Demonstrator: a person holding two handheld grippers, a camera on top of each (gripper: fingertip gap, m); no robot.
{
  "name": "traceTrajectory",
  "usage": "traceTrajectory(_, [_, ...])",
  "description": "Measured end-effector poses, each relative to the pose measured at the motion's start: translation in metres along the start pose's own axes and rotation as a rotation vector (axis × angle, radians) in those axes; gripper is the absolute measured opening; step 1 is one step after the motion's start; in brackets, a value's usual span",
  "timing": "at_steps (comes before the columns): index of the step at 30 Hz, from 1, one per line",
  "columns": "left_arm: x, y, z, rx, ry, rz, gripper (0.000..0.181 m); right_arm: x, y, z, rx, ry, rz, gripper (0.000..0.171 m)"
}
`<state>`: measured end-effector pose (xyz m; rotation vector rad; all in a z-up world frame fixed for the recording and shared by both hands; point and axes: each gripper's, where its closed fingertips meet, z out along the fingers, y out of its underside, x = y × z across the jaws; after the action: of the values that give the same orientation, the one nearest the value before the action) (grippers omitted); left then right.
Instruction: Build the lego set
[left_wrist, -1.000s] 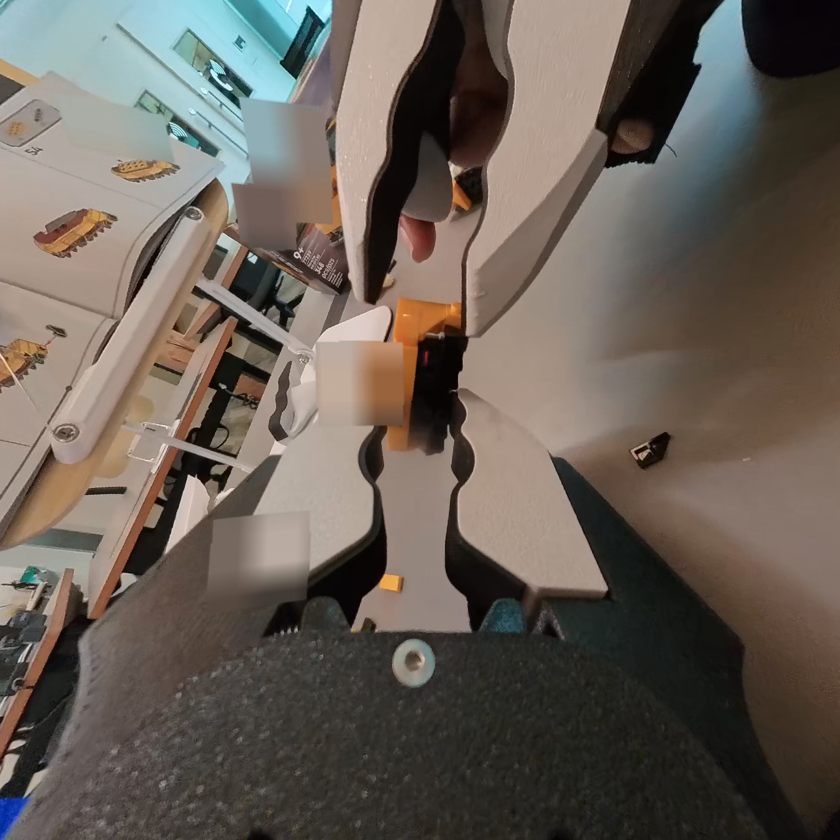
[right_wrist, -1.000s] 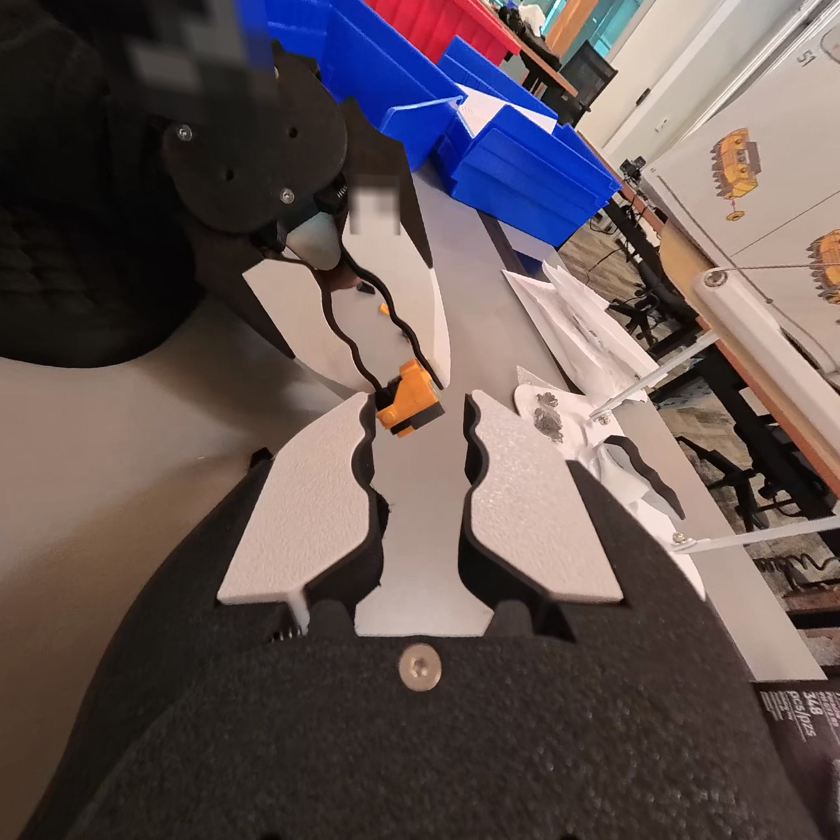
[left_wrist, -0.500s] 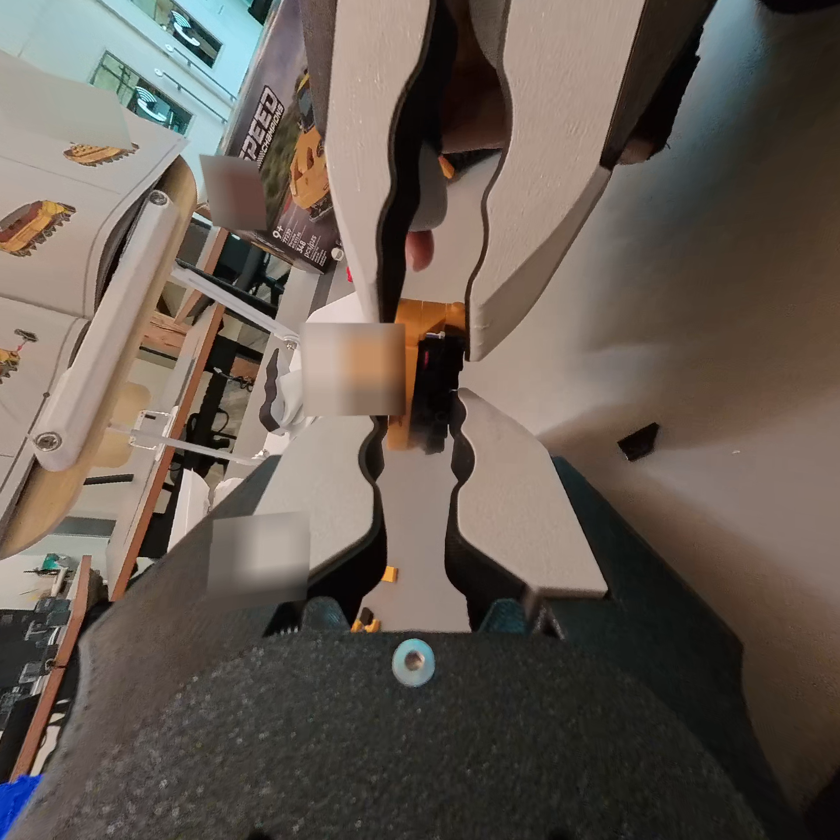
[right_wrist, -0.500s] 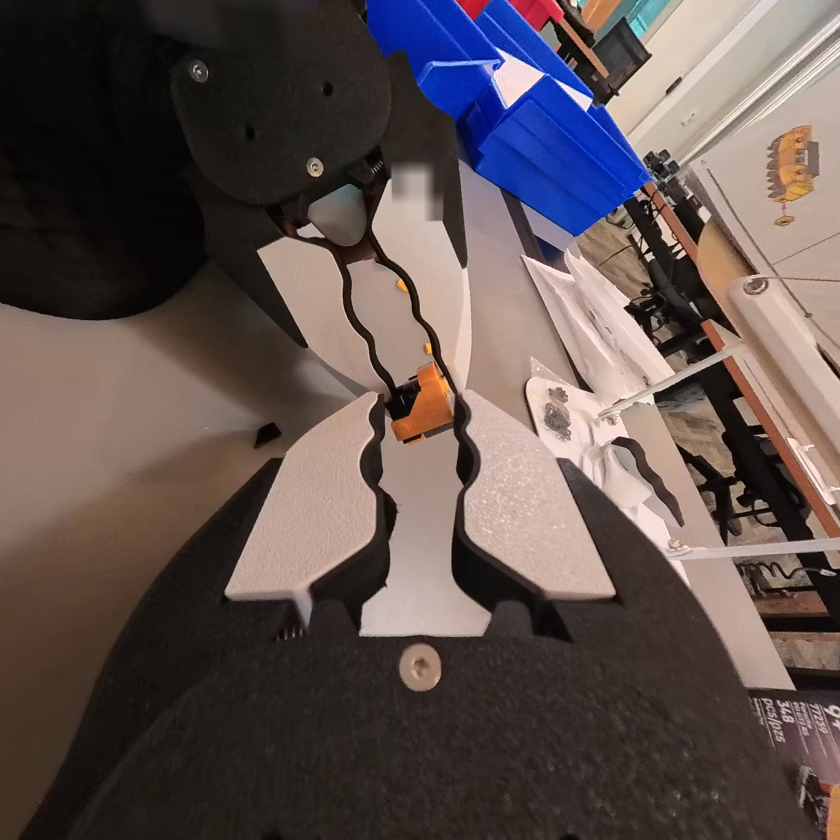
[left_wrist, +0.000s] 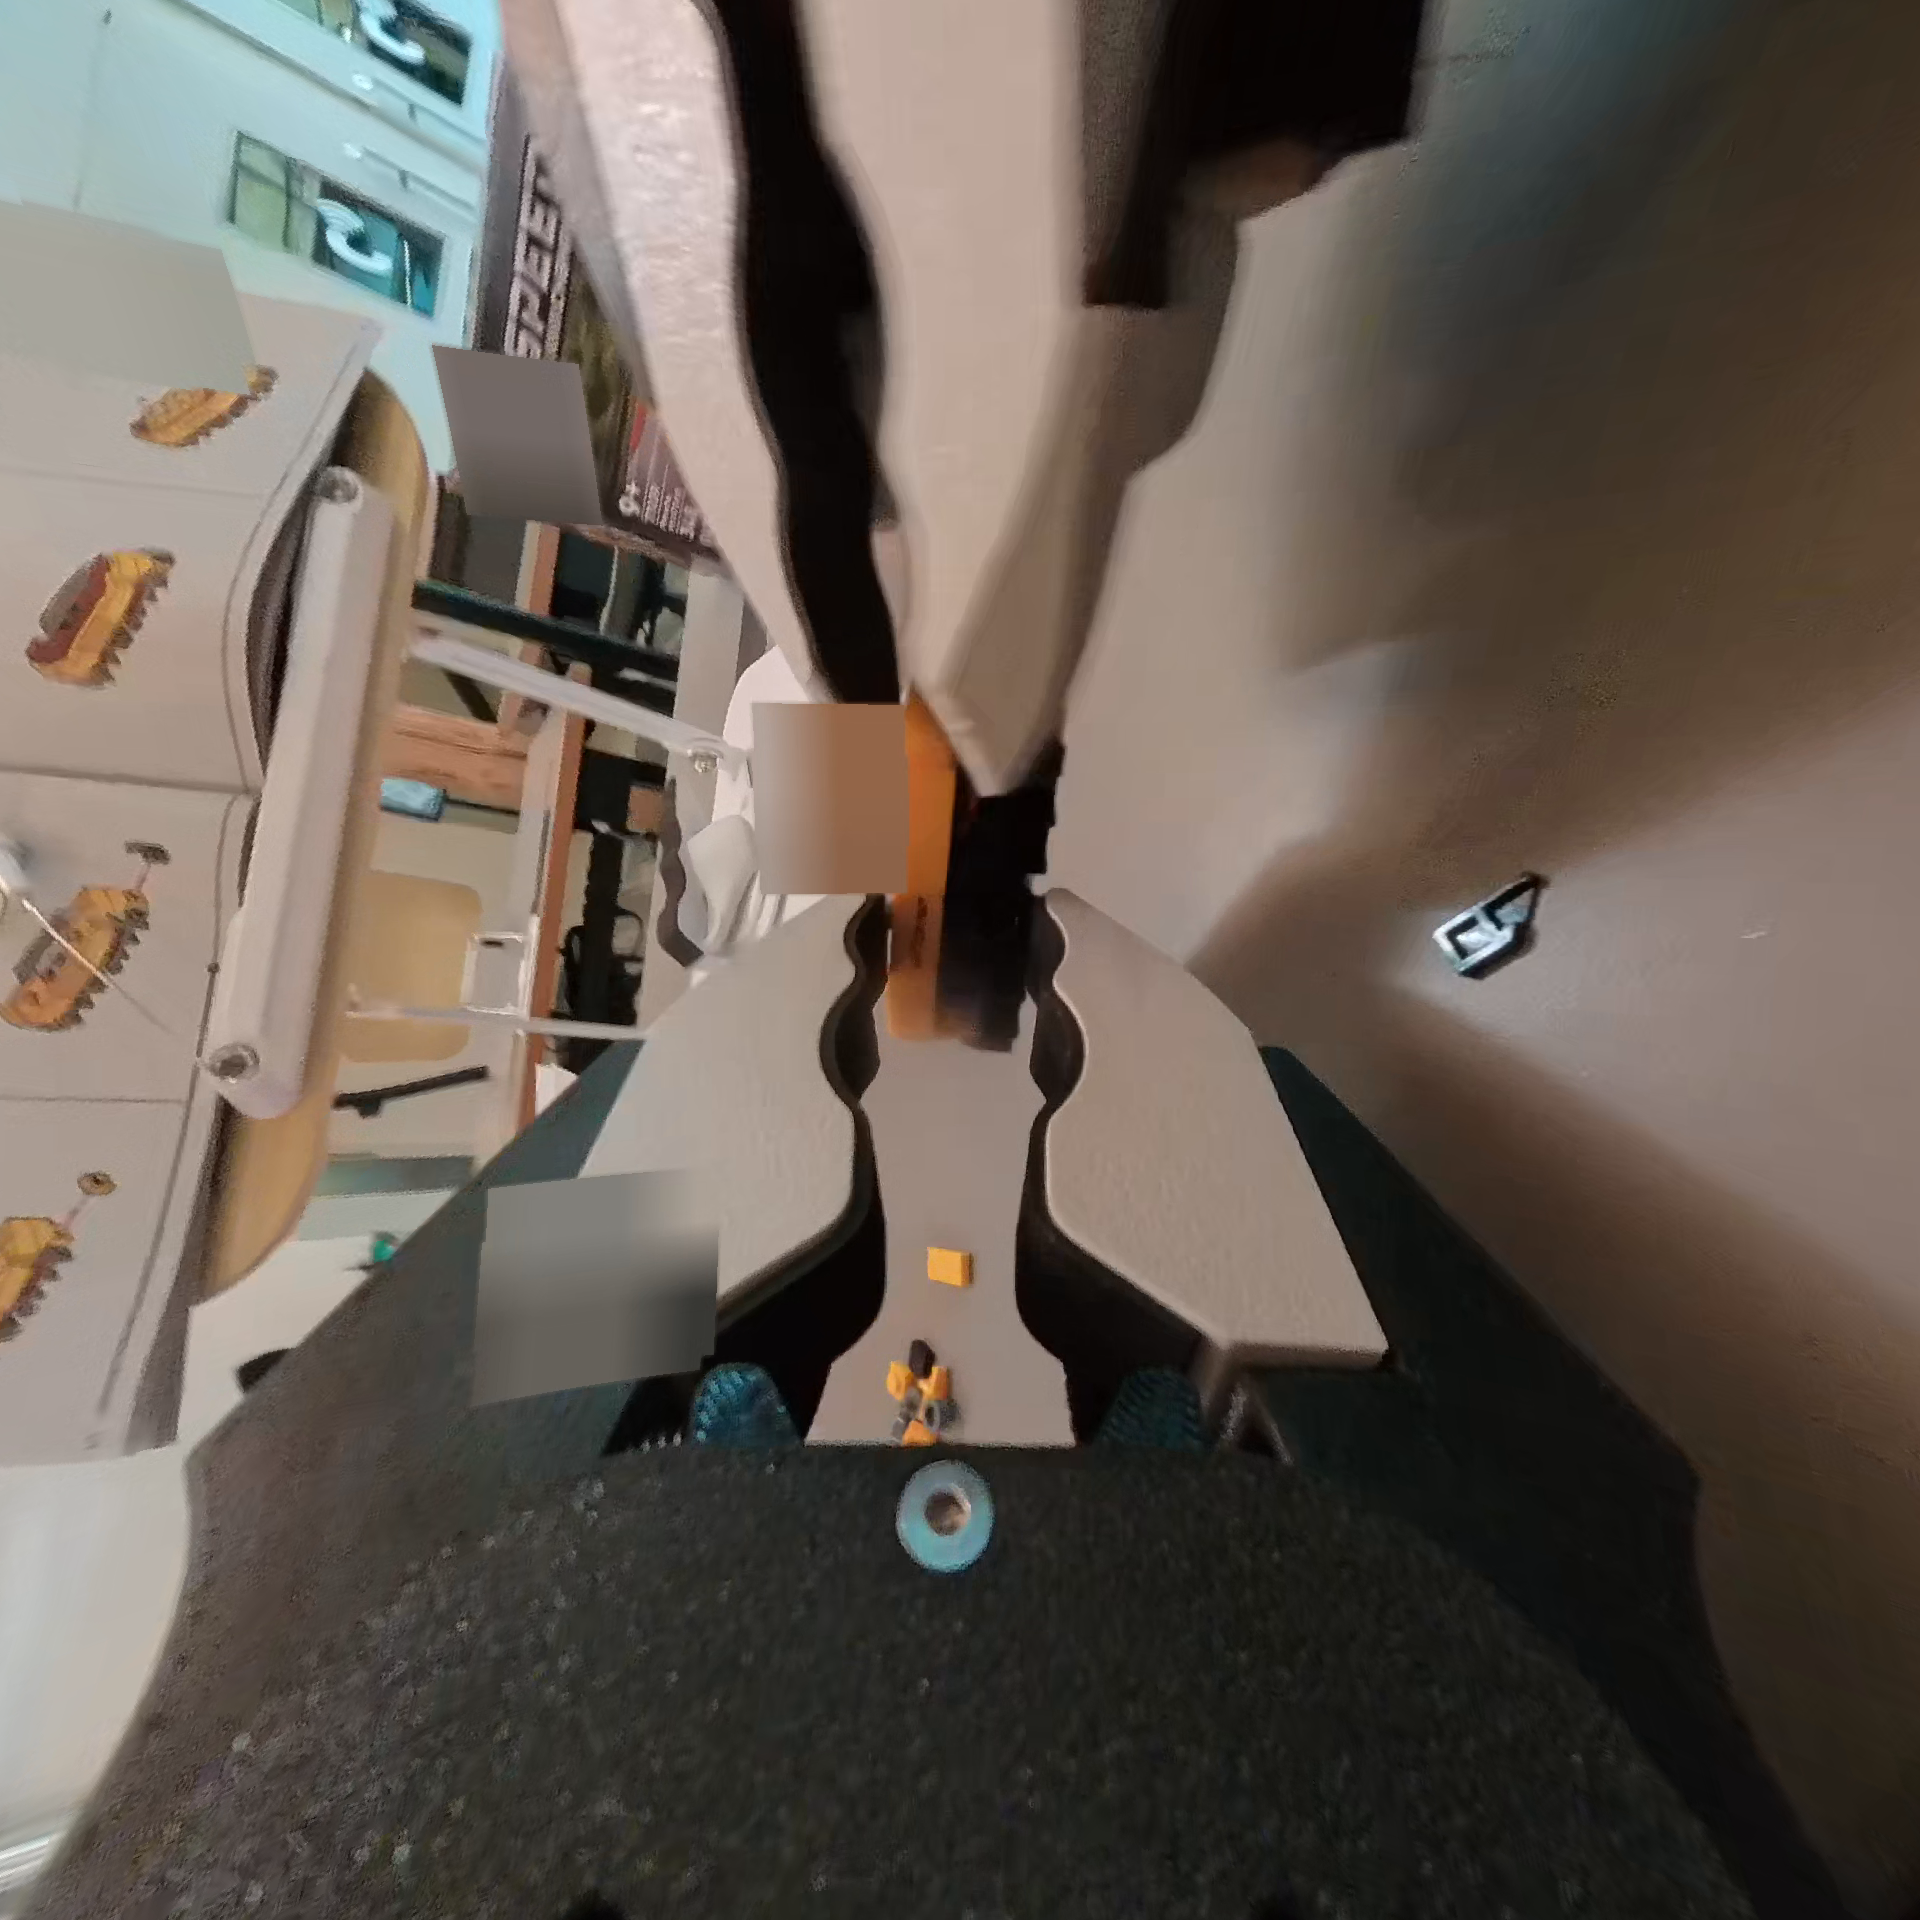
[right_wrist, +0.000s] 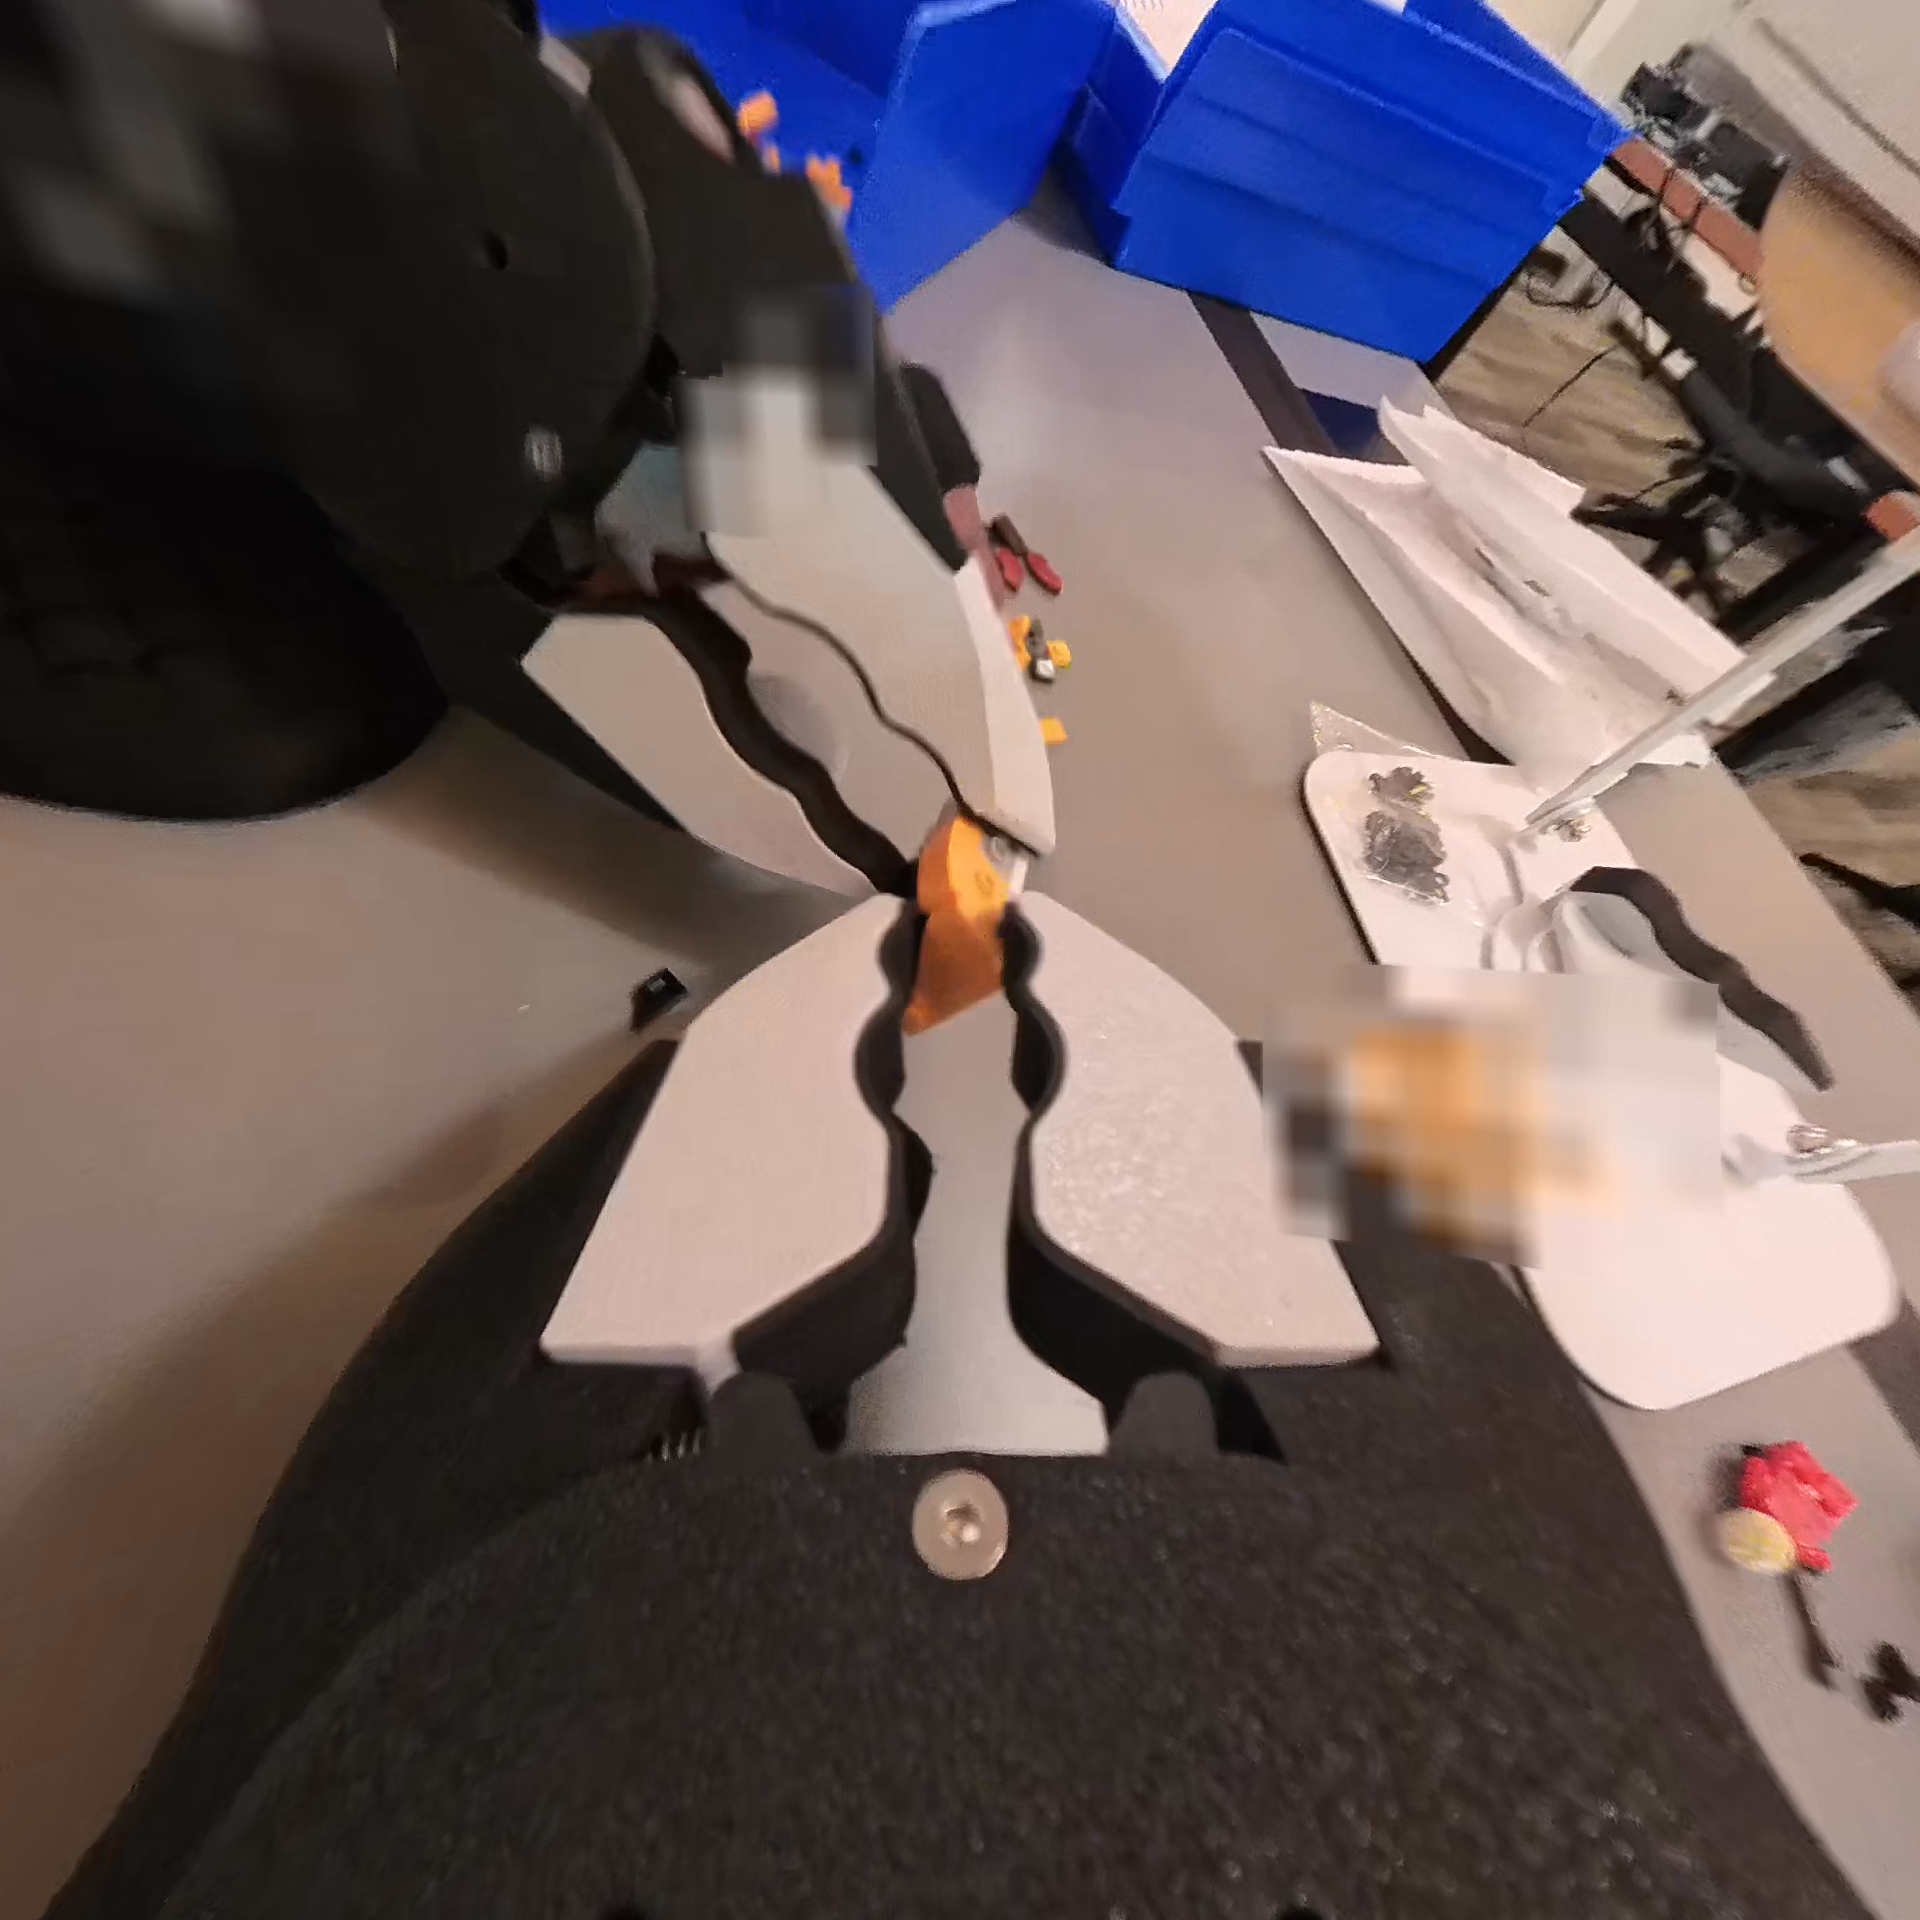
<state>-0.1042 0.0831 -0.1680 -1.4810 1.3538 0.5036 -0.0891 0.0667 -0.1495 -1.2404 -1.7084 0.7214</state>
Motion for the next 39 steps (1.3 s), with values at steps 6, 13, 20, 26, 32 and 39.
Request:
traceTrajectory(6, [0.001,-0.003,0.000,0.028,0.027,-0.074,0.026,0.000,-0.007,-0.006,0.027,-0.005,-0.018,0.013])
traceTrajectory(13, [0.009,0.005,0.002,0.057,0.209,-0.412,0.025,-0.007,-0.015,-0.016,0.072,0.028,-0.265,0.021])
traceTrajectory(20, [0.022,0.003,0.002,0.032,0.330,-0.511,0.025,-0.016,0.006,-0.006,-0.062,0.040,-0.423,0.012])
traceTrajectory(26, [0.024,0.003,0.001,-0.017,0.303,-0.411,0.025,-0.018,0.011,-0.006,-0.113,0.036,-0.467,0.008])
traceTrajectory(32, [0.027,0.003,0.000,-0.037,0.294,-0.322,0.025,-0.024,0.013,-0.007,-0.141,0.023,-0.517,0.006])
traceTrajectory(39, [0.028,0.005,-0.004,-0.010,0.340,-0.318,0.025,-0.022,0.012,-0.015,-0.131,0.008,-0.518,0.000])
